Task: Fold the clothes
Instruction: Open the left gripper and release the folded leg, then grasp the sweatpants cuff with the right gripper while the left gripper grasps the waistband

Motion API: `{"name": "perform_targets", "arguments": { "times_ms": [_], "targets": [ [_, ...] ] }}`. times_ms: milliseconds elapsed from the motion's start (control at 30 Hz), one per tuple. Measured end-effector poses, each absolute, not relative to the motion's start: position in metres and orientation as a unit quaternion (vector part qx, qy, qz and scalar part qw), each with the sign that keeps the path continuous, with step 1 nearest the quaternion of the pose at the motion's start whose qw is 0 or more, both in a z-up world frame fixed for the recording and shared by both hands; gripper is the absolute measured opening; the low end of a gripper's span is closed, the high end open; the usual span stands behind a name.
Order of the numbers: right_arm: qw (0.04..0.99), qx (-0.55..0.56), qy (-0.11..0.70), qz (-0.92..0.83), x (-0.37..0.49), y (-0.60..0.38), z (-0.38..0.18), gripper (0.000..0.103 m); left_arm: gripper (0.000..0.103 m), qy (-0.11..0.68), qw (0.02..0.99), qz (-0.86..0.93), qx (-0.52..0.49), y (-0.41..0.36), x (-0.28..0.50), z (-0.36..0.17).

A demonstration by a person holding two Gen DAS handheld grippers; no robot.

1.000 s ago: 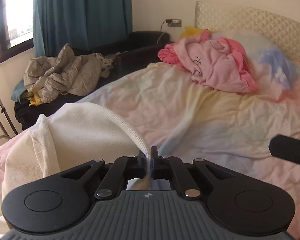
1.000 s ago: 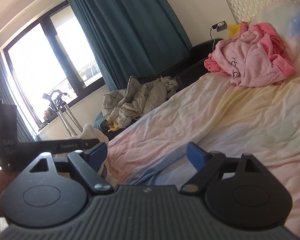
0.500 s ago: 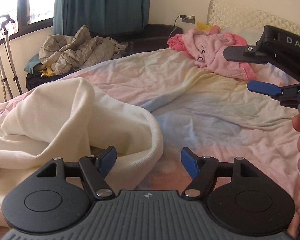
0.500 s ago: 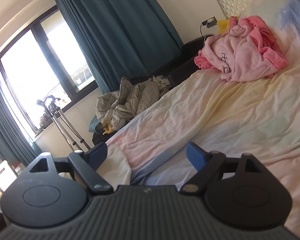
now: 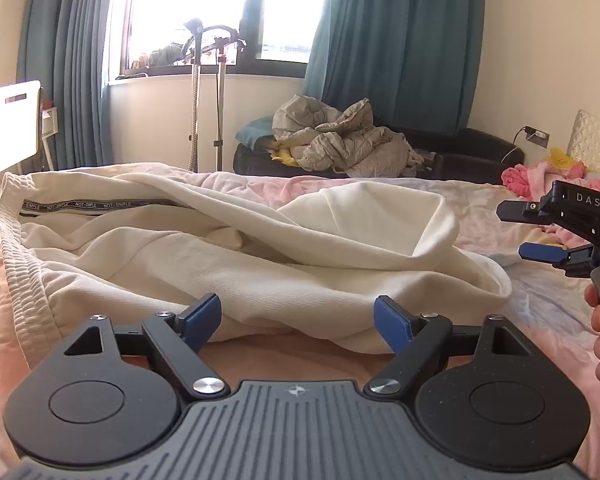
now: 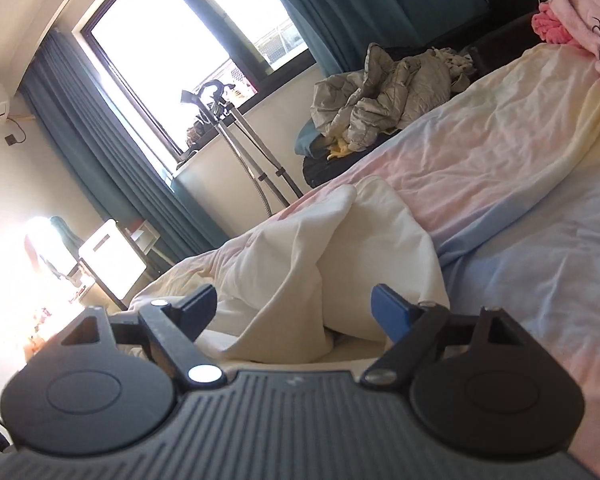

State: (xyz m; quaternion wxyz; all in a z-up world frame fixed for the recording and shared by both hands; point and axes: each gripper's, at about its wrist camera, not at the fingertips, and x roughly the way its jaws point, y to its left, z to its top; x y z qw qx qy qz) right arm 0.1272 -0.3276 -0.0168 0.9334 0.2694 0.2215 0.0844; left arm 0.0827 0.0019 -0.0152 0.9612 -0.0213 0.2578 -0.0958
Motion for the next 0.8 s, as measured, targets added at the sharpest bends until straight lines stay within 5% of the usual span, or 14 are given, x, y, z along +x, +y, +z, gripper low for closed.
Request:
{"name": "perform_targets", "arguments": {
  "times_ms": [233, 300, 467, 533, 567, 600, 800],
  "targets": [
    [0.929, 0.250, 0.273, 0.011, 0.196, -0.343, -0.048, 0.082, 0.086, 0.272, 0.950, -0.077, -0.129, 0.045, 0.107, -0.034],
    [0.921, 0.257, 0.291, 0.016, 0.219, -0.350, -0.058, 0.071, 0.086, 0.262, 0.951, -0.079, -0.142, 0.050, 0.111, -0.035],
    [0.900, 0.276, 0.335, 0.029, 0.279, -0.369, -0.082, 0.066, 0.086, 0.236, 0.953, -0.085, -0.172, 0.061, 0.122, -0.039],
    [0.891, 0.284, 0.353, 0.034, 0.302, -0.376, -0.092, 0.044, 0.086, 0.226, 0.953, -0.093, -0.176, 0.061, 0.124, -0.042],
    [0.890, 0.282, 0.357, 0.034, 0.309, -0.374, -0.091, 0.015, 0.086, 0.223, 0.954, -0.096, -0.176, 0.059, 0.126, -0.044],
    [0.893, 0.273, 0.355, 0.035, 0.309, -0.366, -0.084, 0.005, 0.086, 0.220, 0.954, -0.100, -0.177, 0.059, 0.126, -0.044],
    [0.934, 0.248, 0.254, 0.023, 0.267, -0.346, -0.010, 0.003, 0.085, 0.181, 0.956, -0.112, -0.200, 0.067, 0.114, -0.034]
  ]
}}
